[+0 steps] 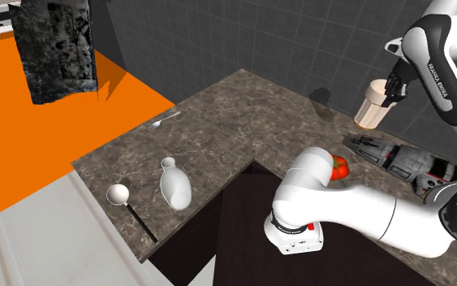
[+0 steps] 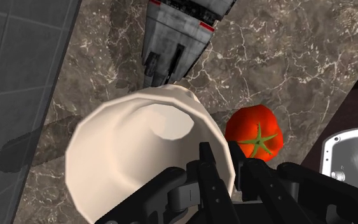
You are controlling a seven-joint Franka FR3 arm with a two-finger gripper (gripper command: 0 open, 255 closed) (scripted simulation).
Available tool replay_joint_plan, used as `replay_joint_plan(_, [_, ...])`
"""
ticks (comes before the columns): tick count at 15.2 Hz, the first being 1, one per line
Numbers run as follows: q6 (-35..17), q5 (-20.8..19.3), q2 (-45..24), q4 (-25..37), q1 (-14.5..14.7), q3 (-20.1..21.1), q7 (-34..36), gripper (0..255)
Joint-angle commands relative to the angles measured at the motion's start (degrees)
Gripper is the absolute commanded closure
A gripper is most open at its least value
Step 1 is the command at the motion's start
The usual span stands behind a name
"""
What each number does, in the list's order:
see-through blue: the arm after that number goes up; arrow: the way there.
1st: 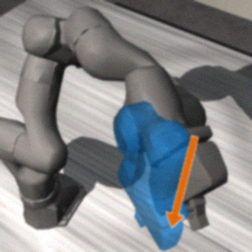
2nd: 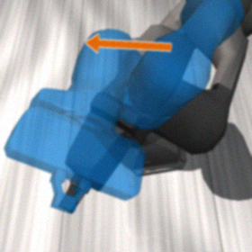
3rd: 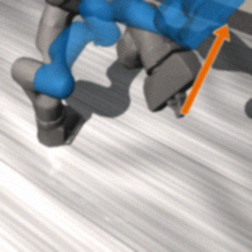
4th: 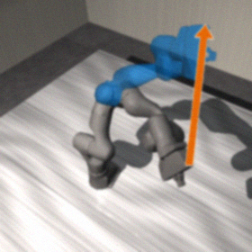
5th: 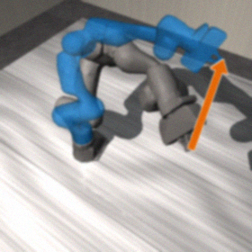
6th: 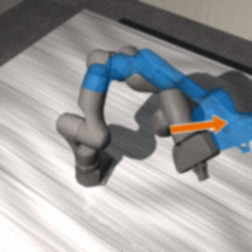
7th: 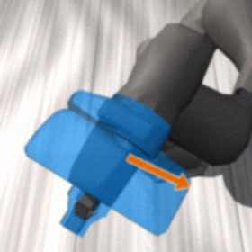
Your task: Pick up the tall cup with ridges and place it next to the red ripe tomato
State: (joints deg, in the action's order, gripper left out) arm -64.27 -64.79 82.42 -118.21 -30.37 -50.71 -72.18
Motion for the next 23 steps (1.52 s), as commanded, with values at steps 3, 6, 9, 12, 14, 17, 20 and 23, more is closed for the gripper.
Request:
replay_joint_plan(3, [-1.26, -1.47, 2.01, -2.88, -1.08, -1.50, 0.34, 255])
replay_joint_plan(6, [-2.17, -2.68, 3.44, -4.88, -1.86, -2.77, 0.52, 255])
replay_joint_plan(9, [-3.08, -3.95, 4.82, -6.78, -2.65, -4.13, 0.65, 255])
replay_joint_plan(12, [-3.98, -5.30, 6.15, -8.59, -3.45, -5.57, 0.75, 255])
replay_joint_plan(14, [-4.58, -6.24, 7.01, -9.74, -3.99, -6.58, 0.79, 255])
replay_joint_plan(17, [-5.47, -7.70, 8.25, -11.39, -4.80, -8.16, 0.82, 255])
replay_joint_plan(20, [-6.36, -9.23, 9.43, -12.94, -5.61, -9.82, 0.82, 255])
replay_joint_plan(23, [-7.26, -10.83, 10.55, -14.40, -6.43, -11.56, 0.78, 255])
